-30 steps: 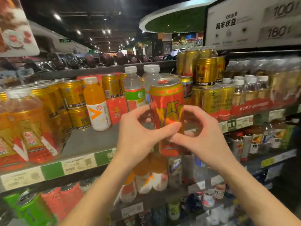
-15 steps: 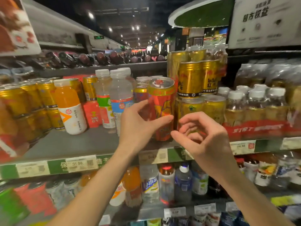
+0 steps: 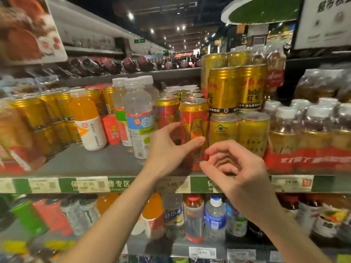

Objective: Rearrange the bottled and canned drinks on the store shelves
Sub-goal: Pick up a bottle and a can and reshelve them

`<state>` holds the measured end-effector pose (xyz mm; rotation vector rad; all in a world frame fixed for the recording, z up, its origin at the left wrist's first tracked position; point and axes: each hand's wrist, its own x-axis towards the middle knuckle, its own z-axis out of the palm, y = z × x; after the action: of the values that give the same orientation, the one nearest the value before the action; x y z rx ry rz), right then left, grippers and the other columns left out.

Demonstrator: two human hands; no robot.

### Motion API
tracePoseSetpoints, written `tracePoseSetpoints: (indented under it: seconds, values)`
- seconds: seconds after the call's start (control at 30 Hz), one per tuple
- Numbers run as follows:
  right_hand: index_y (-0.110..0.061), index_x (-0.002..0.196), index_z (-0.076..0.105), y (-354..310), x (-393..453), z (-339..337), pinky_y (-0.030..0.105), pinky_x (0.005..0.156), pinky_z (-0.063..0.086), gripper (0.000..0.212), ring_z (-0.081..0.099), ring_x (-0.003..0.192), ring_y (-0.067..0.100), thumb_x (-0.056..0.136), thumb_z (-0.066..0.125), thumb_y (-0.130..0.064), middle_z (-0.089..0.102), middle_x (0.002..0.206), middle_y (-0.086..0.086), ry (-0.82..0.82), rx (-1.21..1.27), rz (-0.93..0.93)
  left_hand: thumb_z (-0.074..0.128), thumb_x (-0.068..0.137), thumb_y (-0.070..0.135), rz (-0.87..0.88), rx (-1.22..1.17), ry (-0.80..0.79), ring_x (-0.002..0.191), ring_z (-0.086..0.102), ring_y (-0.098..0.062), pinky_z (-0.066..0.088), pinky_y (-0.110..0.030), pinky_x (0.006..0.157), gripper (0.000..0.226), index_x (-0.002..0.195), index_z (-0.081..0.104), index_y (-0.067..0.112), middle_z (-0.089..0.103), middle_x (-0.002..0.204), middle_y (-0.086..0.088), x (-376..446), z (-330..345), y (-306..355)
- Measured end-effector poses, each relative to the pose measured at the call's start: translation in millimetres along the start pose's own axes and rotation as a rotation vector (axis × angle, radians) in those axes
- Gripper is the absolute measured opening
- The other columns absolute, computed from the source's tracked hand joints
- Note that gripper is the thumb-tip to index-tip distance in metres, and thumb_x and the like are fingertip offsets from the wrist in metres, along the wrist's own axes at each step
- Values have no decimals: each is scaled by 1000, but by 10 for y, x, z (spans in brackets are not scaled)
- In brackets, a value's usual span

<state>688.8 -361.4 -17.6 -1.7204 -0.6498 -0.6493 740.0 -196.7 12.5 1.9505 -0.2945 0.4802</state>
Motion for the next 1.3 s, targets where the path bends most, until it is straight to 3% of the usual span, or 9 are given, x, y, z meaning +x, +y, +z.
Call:
tracePoseSetpoints:
  seconds: [0.17,0.3,0.43,0.5,0.67,0.9,1.17,1.23,1.3]
  values:
    - [-20,92,66,2,16,70,13,58,49,16,65,69,13,80,74,-24,65,77,-8,-29,58,14,82,73,51,46,55,39,101,67,-9,56,-37,93,46,110,71,26,67,112,2,-23,42,-57]
    - [-21,94,67,-50,35,169,18,60,54,15,67,73,15,80,73,-19,66,79,-6,-43,55,-7,73,68,54,32,45,-35,110,62,-6,53,-34,99,42,107,59,49,63,121,4,-90,13,-67]
    - [-19,94,67,-93,78,292,20,60,56,16,68,75,16,83,79,-13,66,81,-6,-20,17,-43,76,72,46,6,38,-119,131,50,-2,43,-26,110,86,149,44,24,53,146,4,-225,-147,-171]
    - [-18,92,67,-114,97,415,24,59,56,21,67,73,17,83,79,-4,65,78,-4,-2,43,-26,79,78,38,18,8,-89,125,54,3,45,-22,106,73,143,53,21,60,138,9,-324,-333,-221]
    - [-20,90,67,-196,162,923,23,60,55,14,65,71,19,79,76,-22,64,77,0,-5,121,22,79,85,14,45,-52,63,96,71,-7,58,-27,88,15,99,76,15,77,96,6,-481,-937,-407]
    - [-24,85,67,-321,375,1837,14,61,51,24,63,66,5,79,80,-4,67,75,-4,-20,142,140,77,86,12,45,-8,140,91,70,-5,55,-18,77,6,90,76,16,76,90,9,-465,-1899,-703]
    - [-23,108,68,-408,972,2680,19,82,55,25,67,92,-5,85,79,-19,70,103,-14,-61,2,222,82,80,33,63,416,63,123,54,-8,42,-25,105,64,136,55,21,59,133,8,-292,-2608,-1274]
    - [-22,120,65,-395,1121,2857,23,90,56,38,64,97,-8,86,79,-26,67,107,-19,-32,-48,215,81,80,37,39,421,24,128,51,-9,42,-32,108,70,141,50,24,55,139,9,-253,-2685,-1348]
    - [-21,139,53,-383,1241,3013,8,87,48,61,56,97,-20,85,80,-28,57,113,-31,-39,-80,207,80,80,40,16,420,-16,130,49,-10,41,-32,108,74,144,45,26,52,143,10,-226,-2743,-1397]
